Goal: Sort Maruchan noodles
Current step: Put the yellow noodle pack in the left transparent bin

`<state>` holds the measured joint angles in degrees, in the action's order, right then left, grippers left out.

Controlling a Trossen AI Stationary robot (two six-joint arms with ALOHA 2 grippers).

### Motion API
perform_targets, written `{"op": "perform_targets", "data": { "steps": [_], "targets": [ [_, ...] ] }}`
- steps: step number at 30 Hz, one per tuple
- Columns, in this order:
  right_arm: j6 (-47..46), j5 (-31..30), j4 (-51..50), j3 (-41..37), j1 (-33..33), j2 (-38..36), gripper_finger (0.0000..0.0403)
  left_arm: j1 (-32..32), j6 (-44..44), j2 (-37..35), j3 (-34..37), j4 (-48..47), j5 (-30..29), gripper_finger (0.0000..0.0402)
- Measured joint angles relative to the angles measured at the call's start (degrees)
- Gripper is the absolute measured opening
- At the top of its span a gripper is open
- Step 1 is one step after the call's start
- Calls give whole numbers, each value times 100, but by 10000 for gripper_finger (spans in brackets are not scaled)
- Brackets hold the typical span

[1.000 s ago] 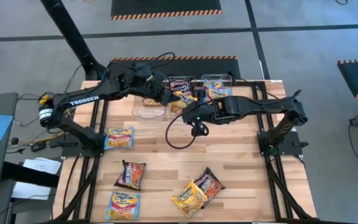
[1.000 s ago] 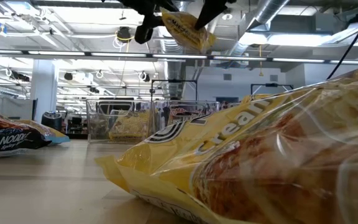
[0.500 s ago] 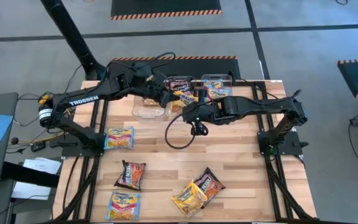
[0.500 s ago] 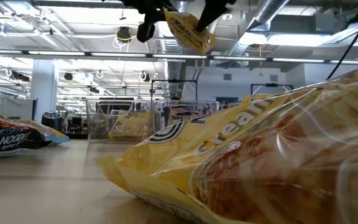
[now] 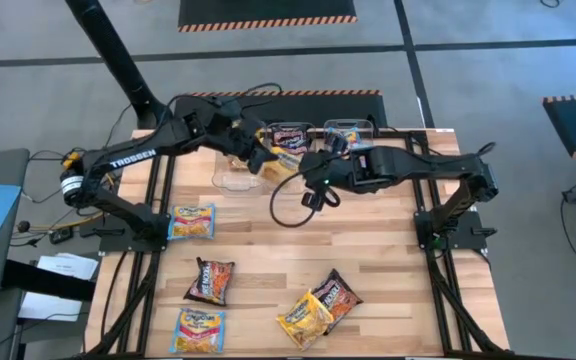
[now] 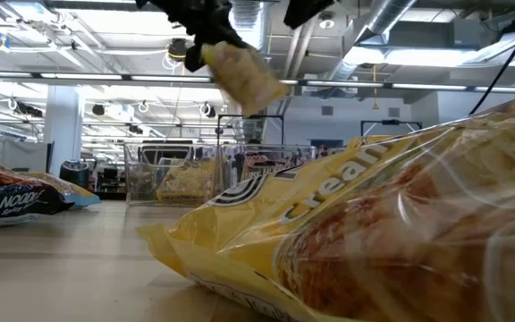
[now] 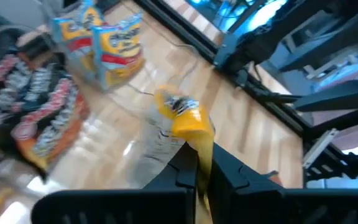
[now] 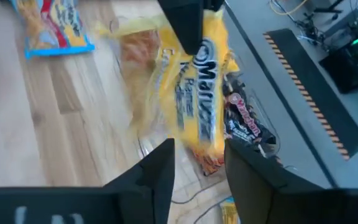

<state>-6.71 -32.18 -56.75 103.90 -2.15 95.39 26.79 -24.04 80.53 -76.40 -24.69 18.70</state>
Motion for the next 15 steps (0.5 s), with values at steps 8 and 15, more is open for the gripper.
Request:
{"op": "perform_targets", "data": {
  "steps": [8,15],
  "targets": [
    [-385,44,-114,648,-6,0,172,784,358,-285,-4,-220,654,0],
    [-397,56,-131,773,-3,0,170,1569,933,-972,-7,-906,644,0]
  ]
}}
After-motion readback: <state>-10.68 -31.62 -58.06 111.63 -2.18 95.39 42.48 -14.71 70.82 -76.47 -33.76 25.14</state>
